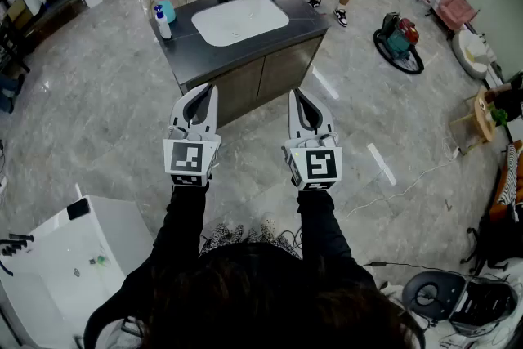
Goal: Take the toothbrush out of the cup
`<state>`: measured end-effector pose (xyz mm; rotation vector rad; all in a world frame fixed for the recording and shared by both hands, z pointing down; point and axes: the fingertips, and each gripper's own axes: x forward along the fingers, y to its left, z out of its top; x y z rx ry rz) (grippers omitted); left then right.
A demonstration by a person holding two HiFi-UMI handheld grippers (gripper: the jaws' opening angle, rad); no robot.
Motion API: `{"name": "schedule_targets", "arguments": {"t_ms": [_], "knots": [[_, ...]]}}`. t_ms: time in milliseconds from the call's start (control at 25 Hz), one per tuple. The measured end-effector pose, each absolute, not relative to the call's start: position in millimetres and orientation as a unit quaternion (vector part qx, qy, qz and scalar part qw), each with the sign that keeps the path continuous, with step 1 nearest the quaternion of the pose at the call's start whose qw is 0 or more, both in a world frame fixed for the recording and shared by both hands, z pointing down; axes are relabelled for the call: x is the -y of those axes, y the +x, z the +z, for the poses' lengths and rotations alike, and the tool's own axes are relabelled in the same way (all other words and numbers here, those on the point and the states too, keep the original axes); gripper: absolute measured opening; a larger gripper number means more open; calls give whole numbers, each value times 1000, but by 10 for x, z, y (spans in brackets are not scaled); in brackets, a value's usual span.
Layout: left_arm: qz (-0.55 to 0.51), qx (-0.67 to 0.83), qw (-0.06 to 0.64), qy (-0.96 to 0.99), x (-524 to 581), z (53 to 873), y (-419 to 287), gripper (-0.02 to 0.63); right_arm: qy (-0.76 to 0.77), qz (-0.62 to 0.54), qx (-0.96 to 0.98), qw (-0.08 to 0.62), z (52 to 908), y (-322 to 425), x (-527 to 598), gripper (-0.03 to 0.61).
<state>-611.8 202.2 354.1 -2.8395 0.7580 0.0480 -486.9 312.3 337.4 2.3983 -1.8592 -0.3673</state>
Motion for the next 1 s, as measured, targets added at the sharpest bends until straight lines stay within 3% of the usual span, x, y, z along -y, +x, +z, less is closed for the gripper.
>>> {"name": "schedule_targets", "arguments": {"t_ms": [1000], "knots": [[11,-240,93,-966,-2288,3565,-5552,8,755,-91,649,30,3539,-4517,-3180,5]]}}
